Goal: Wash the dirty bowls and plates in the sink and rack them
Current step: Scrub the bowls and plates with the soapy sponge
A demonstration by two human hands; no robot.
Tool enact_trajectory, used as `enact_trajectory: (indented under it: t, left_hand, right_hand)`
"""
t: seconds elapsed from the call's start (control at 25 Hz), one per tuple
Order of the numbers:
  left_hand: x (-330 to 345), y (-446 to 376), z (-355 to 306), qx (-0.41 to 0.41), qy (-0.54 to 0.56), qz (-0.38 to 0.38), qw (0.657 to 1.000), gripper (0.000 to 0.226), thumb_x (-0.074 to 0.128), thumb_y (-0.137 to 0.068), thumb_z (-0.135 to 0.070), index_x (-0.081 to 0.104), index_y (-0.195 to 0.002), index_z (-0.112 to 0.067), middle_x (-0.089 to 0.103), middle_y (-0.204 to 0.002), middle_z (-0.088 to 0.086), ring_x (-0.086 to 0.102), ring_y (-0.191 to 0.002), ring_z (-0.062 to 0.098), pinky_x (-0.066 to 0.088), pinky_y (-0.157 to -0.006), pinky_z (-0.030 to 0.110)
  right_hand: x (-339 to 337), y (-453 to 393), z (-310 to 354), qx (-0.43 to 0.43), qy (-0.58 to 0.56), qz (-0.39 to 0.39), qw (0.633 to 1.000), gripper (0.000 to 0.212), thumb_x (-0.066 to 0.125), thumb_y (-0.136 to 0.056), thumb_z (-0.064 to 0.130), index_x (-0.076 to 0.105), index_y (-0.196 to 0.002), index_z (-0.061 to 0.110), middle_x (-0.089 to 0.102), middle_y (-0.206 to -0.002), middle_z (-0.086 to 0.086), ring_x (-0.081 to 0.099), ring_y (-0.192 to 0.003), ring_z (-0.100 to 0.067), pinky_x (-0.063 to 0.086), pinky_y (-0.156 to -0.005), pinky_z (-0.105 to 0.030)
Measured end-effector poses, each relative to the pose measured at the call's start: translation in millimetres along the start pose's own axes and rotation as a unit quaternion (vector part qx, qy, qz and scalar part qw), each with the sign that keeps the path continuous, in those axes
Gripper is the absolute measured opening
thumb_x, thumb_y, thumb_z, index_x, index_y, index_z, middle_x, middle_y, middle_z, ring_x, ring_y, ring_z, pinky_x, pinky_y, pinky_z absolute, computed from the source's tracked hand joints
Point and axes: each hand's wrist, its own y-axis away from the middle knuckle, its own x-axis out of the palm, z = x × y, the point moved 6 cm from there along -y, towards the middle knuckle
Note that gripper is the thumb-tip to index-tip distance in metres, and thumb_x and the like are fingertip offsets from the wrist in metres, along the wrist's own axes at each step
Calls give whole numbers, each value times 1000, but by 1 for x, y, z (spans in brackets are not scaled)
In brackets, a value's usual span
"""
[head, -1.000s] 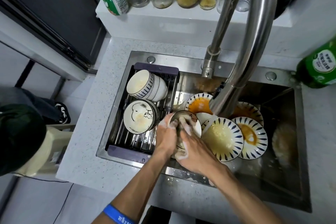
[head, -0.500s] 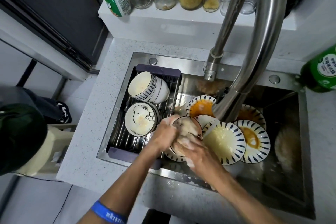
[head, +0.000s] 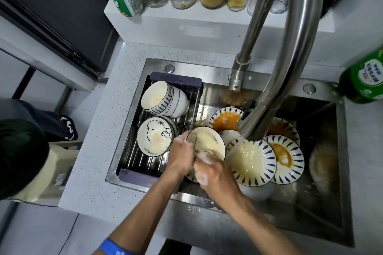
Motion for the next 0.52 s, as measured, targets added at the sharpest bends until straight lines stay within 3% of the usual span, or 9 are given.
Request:
enact_trajectory:
  t: [0.08, 0.16, 0.2, 0.24, 0.32, 0.36, 0.4, 0.52]
  left_hand:
    - [3, -3, 2, -43, 7, 68, 997, 26, 48, -92, -28, 68, -106, -22, 72, -102, 3, 65, -86, 16, 54, -69, 28]
    - [9, 0, 3, -86, 213, 113, 967, 40, 49, -95, -46, 68, -113, -16, 72, -104, 14, 68, -80, 23, 54, -59, 24]
    - [16, 8, 6, -120, 335, 122, 927, 53, 44, -97, -55, 67, -117, -12, 72, -105, 19, 70, -81, 28, 57, -61, 27]
    - [23, 16, 16, -152, 418, 115, 888, 61, 42, -96, -60, 65, -119, -9, 72, -105, 21, 72, -85, 31, 59, -66, 32]
    - [25, 22, 38, -207, 478, 76, 850, 65, 50, -89, -59, 62, -122, -4, 70, -109, 26, 71, -93, 36, 60, -71, 44]
    - [22, 22, 43, -208, 491, 70, 843, 67, 56, -86, -58, 61, -124, -3, 67, -115, 28, 68, -99, 38, 59, -74, 49]
    - [16, 20, 48, -196, 503, 71, 839, 71, 64, -82, -56, 59, -128, -2, 63, -123, 29, 66, -105, 39, 58, -77, 51]
    - [-1, 21, 44, -131, 559, 75, 815, 92, 95, -53, -39, 59, -128, 0, 62, -129, 24, 64, -112, 33, 58, -83, 46]
  right_hand:
    - [-8, -4, -3, -65, 31, 1, 997, 59, 80, -68, -1, 64, -122, 15, 67, -117, -8, 63, -105, -24, 60, -74, -34]
    - [-22, -8, -10, 15, -122, -45, 991, 46, 79, -72, 2, 69, -115, 16, 70, -113, -5, 65, -102, -22, 58, -80, -34]
    - [-24, -10, -15, 128, -303, -72, 942, 43, 80, -72, 4, 69, -111, 18, 71, -109, -3, 67, -98, -21, 57, -81, -35]
    - [-20, -11, -15, 238, -473, -79, 845, 50, 84, -68, 4, 67, -113, 18, 72, -107, -5, 70, -96, -21, 57, -83, -37]
    - [-8, -3, -14, 352, -639, -52, 682, 81, 95, -50, 14, 57, -122, 12, 71, -109, -12, 69, -101, -26, 54, -91, -50]
    - [-6, 1, -14, 380, -669, -43, 637, 88, 97, -44, 21, 54, -120, 12, 69, -109, -12, 67, -104, -28, 51, -95, -56]
    - [-10, 1, -12, 390, -679, -56, 620, 79, 94, -46, 26, 56, -113, 15, 68, -106, -9, 65, -102, -27, 49, -96, -57]
    - [-5, -9, -16, 459, -648, -170, 583, 28, 78, -73, 25, 62, -95, 18, 70, -97, -2, 65, -90, -17, 56, -86, -42]
